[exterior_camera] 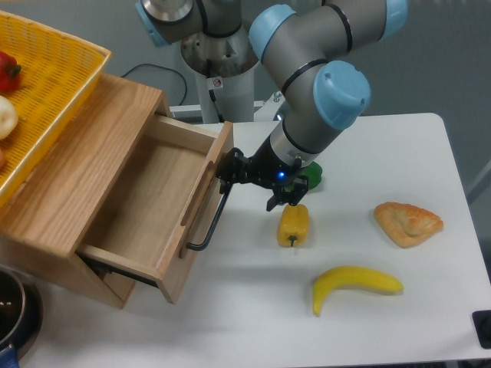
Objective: Slide open the top drawer
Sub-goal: 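Hold the drawer open at full extension with the gripper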
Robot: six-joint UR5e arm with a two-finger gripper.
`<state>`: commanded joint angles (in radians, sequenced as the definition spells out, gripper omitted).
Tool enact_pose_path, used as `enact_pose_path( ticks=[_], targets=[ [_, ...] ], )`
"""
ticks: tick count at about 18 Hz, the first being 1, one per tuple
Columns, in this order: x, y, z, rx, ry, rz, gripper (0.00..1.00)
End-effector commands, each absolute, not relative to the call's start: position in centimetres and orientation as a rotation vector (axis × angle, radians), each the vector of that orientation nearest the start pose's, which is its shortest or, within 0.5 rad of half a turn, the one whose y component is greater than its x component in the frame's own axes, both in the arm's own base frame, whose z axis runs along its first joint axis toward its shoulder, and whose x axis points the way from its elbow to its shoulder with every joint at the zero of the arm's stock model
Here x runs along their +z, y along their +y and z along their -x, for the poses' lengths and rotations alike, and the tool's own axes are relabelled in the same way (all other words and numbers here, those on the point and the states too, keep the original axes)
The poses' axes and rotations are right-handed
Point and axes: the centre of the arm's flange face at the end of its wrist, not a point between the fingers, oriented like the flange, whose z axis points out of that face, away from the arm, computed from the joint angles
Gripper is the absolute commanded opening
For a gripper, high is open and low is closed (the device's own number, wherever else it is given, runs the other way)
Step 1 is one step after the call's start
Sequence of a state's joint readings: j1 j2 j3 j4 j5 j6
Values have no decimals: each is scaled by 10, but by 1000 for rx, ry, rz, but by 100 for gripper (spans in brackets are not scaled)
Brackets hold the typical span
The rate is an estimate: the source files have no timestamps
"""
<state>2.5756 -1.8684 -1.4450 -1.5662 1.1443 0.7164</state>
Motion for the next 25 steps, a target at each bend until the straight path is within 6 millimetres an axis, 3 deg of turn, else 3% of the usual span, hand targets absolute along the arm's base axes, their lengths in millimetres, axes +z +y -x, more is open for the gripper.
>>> enact_pose_path(
  ticks=[17,25],
  targets=[
    [399,463,412,-580,-473,2826,100],
    [405,468,399,-594,-460,2830,100]
  ],
)
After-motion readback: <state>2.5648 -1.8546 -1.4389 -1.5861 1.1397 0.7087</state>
